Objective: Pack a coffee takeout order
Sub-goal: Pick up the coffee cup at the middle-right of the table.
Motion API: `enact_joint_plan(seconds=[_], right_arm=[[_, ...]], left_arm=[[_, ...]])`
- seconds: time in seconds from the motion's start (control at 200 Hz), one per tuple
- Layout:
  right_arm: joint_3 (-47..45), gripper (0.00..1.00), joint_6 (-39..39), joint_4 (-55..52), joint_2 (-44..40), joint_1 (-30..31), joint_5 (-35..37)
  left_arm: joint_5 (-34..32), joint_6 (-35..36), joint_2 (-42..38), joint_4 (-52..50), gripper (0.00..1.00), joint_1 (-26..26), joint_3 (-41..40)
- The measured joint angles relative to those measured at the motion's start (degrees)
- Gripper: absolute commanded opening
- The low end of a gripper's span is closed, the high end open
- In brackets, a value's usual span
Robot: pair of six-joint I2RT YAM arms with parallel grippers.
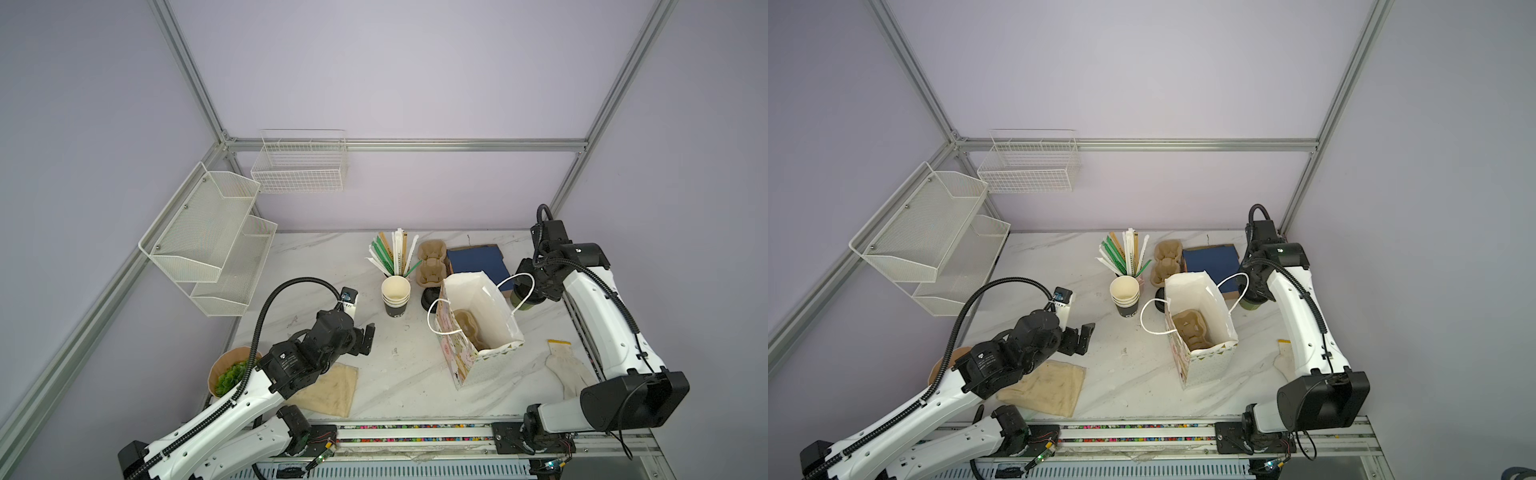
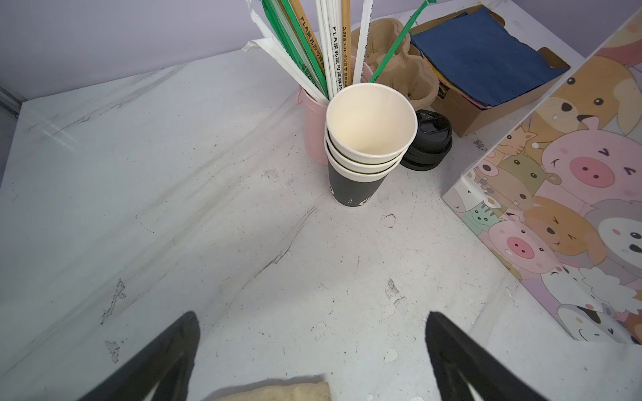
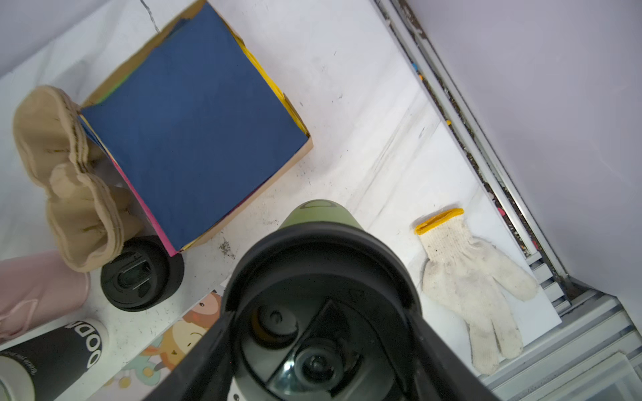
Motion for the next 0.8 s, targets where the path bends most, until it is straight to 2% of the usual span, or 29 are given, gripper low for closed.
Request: enact_joint_plan(seconds=[0.2, 0.52, 0.805], right_arm=[[3.8, 0.67, 0.4, -2.2, -1.9, 0.0, 1.1], [16.2, 0.67, -0.1, -5.5, -4.4, 0.0, 1.9], [22.2, 0.66, -0.7, -6.6, -6.9, 0.2, -1.3]], left_arm=[[0.1, -0.4, -0.2, -0.1, 1.0, 0.0, 0.0], [0.3, -0.4, -1.4, 0.0, 1.0, 0.0, 0.0], [0.5, -0.5, -1.9, 0.0, 1.0, 0.0, 0.0]])
